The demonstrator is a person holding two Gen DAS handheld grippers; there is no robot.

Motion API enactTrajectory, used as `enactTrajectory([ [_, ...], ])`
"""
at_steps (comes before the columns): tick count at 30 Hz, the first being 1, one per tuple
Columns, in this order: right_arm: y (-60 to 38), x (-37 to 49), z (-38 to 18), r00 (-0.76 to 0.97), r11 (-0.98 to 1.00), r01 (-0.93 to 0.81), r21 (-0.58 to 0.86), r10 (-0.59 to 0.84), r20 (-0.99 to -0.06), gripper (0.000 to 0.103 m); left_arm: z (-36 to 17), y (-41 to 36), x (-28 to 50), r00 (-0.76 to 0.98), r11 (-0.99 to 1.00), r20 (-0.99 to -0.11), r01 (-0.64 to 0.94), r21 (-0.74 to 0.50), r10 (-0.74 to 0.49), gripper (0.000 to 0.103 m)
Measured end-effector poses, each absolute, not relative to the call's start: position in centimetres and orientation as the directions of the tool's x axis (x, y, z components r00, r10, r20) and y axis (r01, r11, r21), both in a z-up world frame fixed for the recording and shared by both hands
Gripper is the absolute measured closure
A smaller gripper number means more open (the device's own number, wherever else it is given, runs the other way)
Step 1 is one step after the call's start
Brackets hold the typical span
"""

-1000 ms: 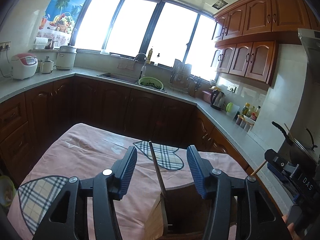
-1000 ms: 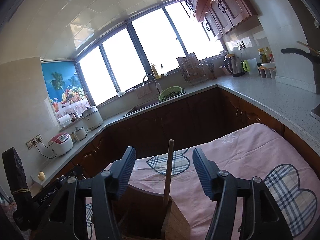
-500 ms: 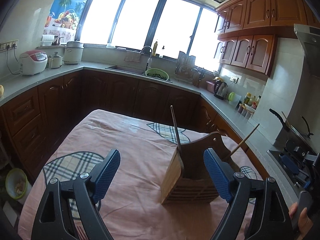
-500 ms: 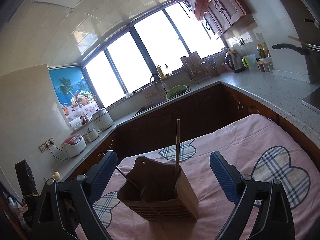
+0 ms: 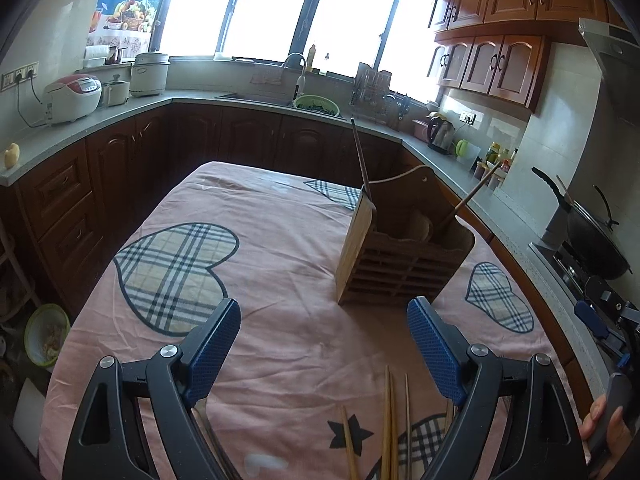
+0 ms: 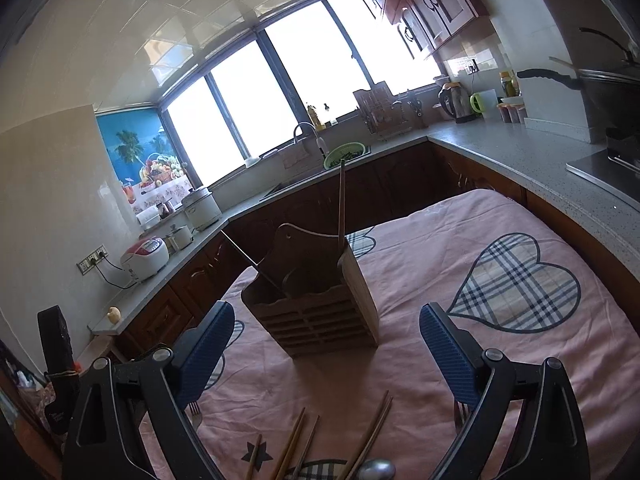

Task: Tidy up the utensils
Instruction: 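Return the left tool to grasp a wooden chopstick while the right tool grasps another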

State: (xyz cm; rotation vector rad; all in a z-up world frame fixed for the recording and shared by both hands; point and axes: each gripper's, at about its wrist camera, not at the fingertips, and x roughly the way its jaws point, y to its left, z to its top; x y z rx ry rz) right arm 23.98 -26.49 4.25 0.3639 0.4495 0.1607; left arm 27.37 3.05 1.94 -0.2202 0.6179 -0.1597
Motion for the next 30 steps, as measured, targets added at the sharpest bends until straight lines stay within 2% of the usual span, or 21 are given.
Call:
enactTrajectory([
  [10, -26.8, 20.2, 1.5, 0.851, 0.939, -0.02, 0.344, 0.197, -0.486, 0.008, 0.0, 3.8, 24.5, 0.744, 0.967, -0.635, 0.057, -0.247, -0.206, 0.017],
  [30, -25.0, 19.2, -1.3, 0.794, 0.954, -0.028, 0.299, 0.203, -0.573, 0.009, -1.5, 1.9, 24.6, 0.669, 0.975, -0.713, 0.085, -0.206, -0.21, 0.018],
])
